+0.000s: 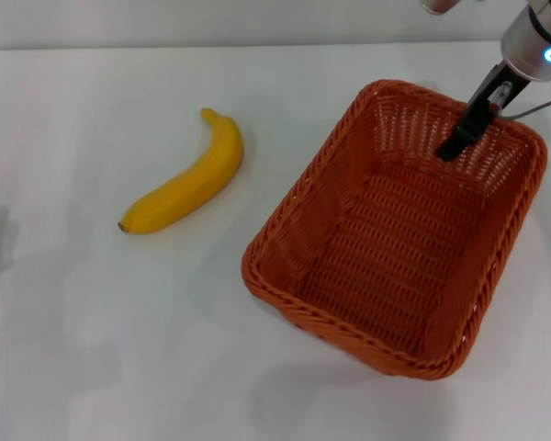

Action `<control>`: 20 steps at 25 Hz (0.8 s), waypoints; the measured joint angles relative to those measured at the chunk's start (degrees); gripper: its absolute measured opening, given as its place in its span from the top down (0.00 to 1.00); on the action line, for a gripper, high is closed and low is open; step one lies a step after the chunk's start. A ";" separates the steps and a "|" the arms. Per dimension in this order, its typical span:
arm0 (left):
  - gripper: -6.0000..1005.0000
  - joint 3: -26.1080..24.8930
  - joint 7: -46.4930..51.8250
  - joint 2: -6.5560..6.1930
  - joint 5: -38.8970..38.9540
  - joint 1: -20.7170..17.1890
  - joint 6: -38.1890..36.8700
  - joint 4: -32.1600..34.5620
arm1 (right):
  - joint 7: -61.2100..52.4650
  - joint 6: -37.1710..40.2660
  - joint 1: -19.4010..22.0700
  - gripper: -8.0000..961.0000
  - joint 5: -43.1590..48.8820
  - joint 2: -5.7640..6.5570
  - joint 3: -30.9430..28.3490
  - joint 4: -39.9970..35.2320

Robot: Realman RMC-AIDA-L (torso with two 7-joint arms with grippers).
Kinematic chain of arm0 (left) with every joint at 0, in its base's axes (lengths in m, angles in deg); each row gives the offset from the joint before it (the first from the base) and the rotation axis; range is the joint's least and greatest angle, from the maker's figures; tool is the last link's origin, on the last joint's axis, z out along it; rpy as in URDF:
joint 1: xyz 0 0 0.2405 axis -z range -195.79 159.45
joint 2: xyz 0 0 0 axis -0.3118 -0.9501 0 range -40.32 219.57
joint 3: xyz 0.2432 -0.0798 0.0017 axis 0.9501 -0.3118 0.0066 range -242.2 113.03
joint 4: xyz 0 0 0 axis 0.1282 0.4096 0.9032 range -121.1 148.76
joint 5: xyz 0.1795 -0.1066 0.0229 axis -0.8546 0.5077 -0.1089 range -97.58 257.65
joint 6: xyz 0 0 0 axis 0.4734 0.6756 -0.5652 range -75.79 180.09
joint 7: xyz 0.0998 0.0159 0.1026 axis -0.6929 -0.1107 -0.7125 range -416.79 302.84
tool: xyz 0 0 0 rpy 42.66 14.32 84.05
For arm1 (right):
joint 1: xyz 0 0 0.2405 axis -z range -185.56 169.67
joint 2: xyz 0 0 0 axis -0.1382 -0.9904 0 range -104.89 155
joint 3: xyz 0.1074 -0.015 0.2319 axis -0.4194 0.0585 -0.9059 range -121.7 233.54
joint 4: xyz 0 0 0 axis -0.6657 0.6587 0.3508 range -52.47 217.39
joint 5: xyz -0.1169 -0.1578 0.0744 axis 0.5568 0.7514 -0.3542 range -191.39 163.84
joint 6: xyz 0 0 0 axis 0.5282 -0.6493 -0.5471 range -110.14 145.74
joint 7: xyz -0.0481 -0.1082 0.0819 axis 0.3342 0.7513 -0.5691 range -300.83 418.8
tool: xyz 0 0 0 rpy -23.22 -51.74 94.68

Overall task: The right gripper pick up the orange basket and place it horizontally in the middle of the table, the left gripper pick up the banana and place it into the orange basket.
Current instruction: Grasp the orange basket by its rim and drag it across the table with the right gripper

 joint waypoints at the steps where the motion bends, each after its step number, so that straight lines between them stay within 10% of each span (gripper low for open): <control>1: 0.12 0.00 0.00 0.00 0.00 0.00 0.00 0.00 | -0.01 -0.26 0.05 0.23 0.27 -0.17 0.03 0.07; 8: 0.12 0.00 0.00 -0.02 0.03 0.00 -0.17 -0.46 | -0.04 -0.30 -0.38 0.37 1.66 -0.17 0.18 -0.28; 10: 0.12 0.00 0.00 0.00 0.04 0.00 -0.38 -0.62 | -0.04 0.48 -0.94 0.62 1.79 0.07 0.18 -0.32; 20: 0.13 0.00 0.00 -0.05 0.02 0.00 -0.79 -0.61 | -1.25 6.19 -4.45 0.70 3.82 1.25 0.09 0.31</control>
